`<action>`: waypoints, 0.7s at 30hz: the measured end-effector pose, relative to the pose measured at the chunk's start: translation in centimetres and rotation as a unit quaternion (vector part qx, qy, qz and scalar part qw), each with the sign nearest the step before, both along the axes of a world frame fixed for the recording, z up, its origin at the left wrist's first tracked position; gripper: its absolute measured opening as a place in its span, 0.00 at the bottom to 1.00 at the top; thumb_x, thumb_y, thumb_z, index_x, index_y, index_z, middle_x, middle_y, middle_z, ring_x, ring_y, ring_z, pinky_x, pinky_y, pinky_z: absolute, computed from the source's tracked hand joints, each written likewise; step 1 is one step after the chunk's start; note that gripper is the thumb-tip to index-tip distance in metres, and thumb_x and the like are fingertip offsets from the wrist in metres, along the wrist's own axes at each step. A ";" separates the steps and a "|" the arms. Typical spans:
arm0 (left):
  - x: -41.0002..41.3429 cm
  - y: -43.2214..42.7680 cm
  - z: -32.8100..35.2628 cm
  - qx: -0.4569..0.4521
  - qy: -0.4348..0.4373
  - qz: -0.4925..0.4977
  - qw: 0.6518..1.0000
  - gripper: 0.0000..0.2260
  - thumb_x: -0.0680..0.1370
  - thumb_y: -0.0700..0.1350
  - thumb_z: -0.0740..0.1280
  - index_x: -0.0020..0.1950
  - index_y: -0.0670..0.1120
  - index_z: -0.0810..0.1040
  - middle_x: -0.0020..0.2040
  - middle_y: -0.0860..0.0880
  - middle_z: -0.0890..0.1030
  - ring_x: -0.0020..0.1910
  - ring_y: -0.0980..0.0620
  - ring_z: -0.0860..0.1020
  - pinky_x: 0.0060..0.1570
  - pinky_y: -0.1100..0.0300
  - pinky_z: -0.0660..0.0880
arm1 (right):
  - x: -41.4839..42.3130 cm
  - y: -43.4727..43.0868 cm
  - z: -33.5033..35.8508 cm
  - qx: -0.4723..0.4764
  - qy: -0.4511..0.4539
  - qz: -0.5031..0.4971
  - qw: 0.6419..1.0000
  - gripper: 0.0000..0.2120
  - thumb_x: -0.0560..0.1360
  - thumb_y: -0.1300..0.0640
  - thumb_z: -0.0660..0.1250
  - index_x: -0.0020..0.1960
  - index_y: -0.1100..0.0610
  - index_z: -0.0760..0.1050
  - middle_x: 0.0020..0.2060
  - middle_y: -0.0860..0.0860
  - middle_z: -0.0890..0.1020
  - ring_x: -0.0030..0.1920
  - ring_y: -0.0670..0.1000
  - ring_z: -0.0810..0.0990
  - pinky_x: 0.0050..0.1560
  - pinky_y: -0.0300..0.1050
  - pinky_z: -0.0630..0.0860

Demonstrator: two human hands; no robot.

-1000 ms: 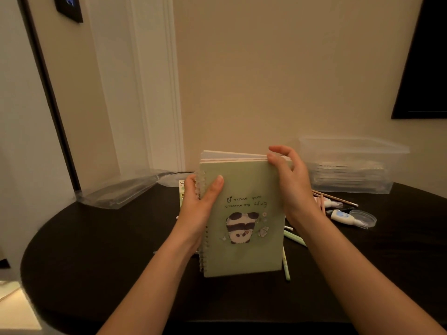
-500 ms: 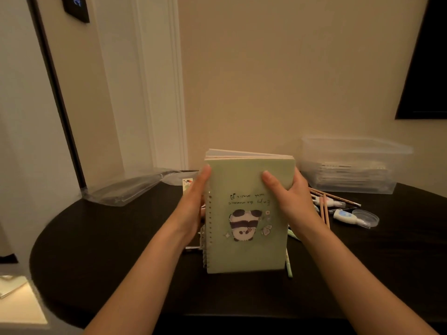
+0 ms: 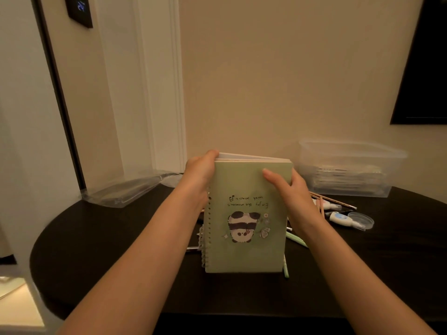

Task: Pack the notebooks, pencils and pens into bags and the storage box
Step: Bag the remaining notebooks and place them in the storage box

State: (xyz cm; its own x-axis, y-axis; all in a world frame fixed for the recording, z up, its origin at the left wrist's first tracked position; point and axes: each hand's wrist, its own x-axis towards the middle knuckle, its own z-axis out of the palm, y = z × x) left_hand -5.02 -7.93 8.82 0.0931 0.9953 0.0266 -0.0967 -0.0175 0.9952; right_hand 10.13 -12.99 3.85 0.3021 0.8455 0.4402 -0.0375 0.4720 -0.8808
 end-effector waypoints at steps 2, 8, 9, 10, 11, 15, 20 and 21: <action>-0.1 0.0 0.1 0.012 0.021 0.003 1.000 0.07 0.79 0.47 0.58 0.47 0.45 0.73 0.40 0.46 0.74 0.35 0.52 0.71 0.32 0.61 0.67 | -0.2 0.1 0.2 -0.003 0.013 -0.010 1.000 0.06 0.75 0.54 0.66 0.52 0.51 0.76 0.42 0.46 0.83 0.38 0.40 0.83 0.34 0.35 0.77; -0.4 0.0 -0.1 0.021 0.004 0.005 1.000 0.08 0.79 0.45 0.55 0.42 0.45 0.69 0.35 0.48 0.69 0.33 0.52 0.68 0.32 0.60 0.64 | -0.4 0.3 0.7 -0.008 -0.007 -0.022 1.000 0.04 0.75 0.50 0.67 0.46 0.50 0.76 0.37 0.45 0.82 0.34 0.39 0.82 0.32 0.34 0.76; -0.4 0.1 0.0 0.010 -0.011 -0.005 1.000 0.09 0.79 0.45 0.55 0.40 0.46 0.69 0.34 0.48 0.69 0.31 0.52 0.68 0.30 0.61 0.64 | -0.3 0.3 0.6 -0.005 -0.010 -0.021 1.000 0.03 0.74 0.51 0.68 0.47 0.50 0.76 0.38 0.45 0.82 0.34 0.39 0.82 0.32 0.34 0.77; -0.5 0.0 0.0 -0.001 -0.025 -0.020 1.000 0.10 0.79 0.44 0.55 0.39 0.46 0.68 0.31 0.49 0.69 0.29 0.53 0.68 0.29 0.62 0.65 | -0.2 0.4 0.6 -0.003 -0.017 -0.016 1.000 0.05 0.73 0.53 0.69 0.48 0.50 0.75 0.40 0.46 0.83 0.36 0.40 0.82 0.33 0.35 0.77; -0.8 -0.2 0.0 -0.006 -0.032 -0.045 0.998 0.11 0.80 0.45 0.55 0.38 0.46 0.68 0.29 0.50 0.70 0.27 0.54 0.68 0.27 0.63 0.65 | 0.0 0.4 0.5 -0.001 -0.029 -0.005 1.000 0.08 0.71 0.53 0.71 0.50 0.50 0.75 0.42 0.47 0.83 0.38 0.41 0.83 0.35 0.36 0.78; -1.7 -0.3 -1.0 0.027 -0.039 -0.098 0.994 0.17 0.81 0.54 0.53 0.53 0.43 0.75 0.36 0.42 0.83 0.37 0.52 0.82 0.40 0.64 0.78 | 0.9 0.1 -0.1 -0.007 -0.088 0.028 0.996 0.19 0.64 0.51 0.72 0.54 0.50 0.74 0.47 0.48 0.84 0.46 0.46 0.84 0.41 0.39 0.80; -2.3 0.7 -5.9 0.124 0.011 -0.152 0.980 0.37 0.69 0.75 0.48 0.63 0.53 0.76 0.59 0.44 0.79 0.63 0.42 0.74 0.64 0.44 0.68 | 0.6 0.5 -0.9 0.007 -0.077 0.009 0.997 0.14 0.70 0.56 0.71 0.55 0.51 0.74 0.47 0.49 0.83 0.45 0.46 0.84 0.40 0.39 0.80; -2.2 0.5 -7.1 0.131 0.026 -0.166 0.977 0.38 0.64 0.79 0.51 0.63 0.56 0.75 0.58 0.49 0.80 0.60 0.48 0.77 0.59 0.49 0.72 | 0.5 0.6 -0.9 0.012 -0.072 0.008 0.997 0.13 0.71 0.58 0.70 0.55 0.52 0.73 0.47 0.49 0.82 0.45 0.46 0.84 0.39 0.39 0.80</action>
State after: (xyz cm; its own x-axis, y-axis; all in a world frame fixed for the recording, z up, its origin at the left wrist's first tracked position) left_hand -7.24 -7.38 1.75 0.4177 0.8698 0.2626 -0.0900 -0.2480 0.9646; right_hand 10.60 -12.38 2.90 0.2210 0.8389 0.4974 0.0809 0.4925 -0.8665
